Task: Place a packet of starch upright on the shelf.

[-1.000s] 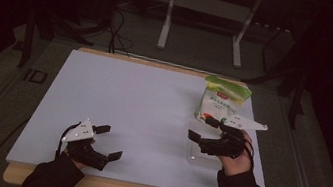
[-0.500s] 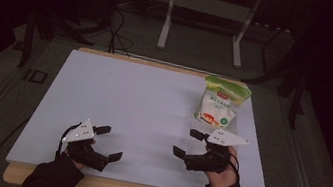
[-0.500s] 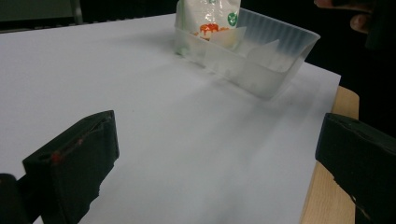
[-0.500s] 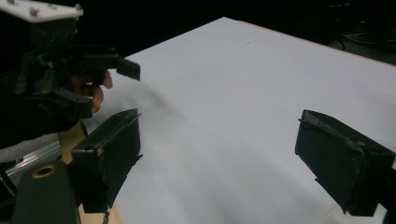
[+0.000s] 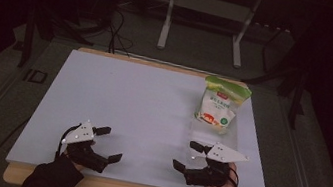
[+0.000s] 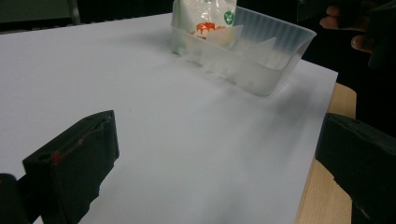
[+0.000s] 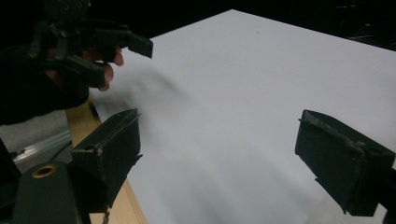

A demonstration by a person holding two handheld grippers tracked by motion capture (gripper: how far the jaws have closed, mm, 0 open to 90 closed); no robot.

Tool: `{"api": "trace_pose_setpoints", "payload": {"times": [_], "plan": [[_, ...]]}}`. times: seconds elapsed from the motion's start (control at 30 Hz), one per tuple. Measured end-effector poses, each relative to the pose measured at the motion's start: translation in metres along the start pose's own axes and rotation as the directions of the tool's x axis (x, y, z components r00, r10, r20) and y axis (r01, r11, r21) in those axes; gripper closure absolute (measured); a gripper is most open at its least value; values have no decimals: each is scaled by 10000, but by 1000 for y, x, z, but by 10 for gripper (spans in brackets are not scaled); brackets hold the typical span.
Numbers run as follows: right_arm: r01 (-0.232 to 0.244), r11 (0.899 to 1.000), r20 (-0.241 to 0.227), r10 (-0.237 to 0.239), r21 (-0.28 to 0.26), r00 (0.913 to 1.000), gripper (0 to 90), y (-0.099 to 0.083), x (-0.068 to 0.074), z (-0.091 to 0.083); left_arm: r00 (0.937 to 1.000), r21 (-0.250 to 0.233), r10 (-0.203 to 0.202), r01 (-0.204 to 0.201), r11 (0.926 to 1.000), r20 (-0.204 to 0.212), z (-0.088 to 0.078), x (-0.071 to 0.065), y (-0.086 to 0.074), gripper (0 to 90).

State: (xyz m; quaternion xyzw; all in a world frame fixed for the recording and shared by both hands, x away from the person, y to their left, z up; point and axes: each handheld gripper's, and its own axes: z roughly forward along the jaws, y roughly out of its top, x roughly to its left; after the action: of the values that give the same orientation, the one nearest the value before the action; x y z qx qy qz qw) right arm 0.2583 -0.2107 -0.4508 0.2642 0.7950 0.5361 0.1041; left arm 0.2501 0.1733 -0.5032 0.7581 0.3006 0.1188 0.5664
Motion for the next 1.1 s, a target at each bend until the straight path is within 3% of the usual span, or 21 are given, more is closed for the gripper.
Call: {"api": "trace_pose_setpoints", "payload": {"times": [0.47,0.7,1.1], "plan": [[144,9990,101,-149,426,9998,140,-21,5,-7,10000,121,3,-4,9999,67,1,0,-2,0],[235,9988,411,-253,431,9988,142,-31,6,-15,10000,232,4,-6,9997,89,2,-1,-4,0],[401,9981,239,-413,467,9989,143,-35,5,-14,9997,238,-220,219,9995,53,-2,4,-10,0]]}}
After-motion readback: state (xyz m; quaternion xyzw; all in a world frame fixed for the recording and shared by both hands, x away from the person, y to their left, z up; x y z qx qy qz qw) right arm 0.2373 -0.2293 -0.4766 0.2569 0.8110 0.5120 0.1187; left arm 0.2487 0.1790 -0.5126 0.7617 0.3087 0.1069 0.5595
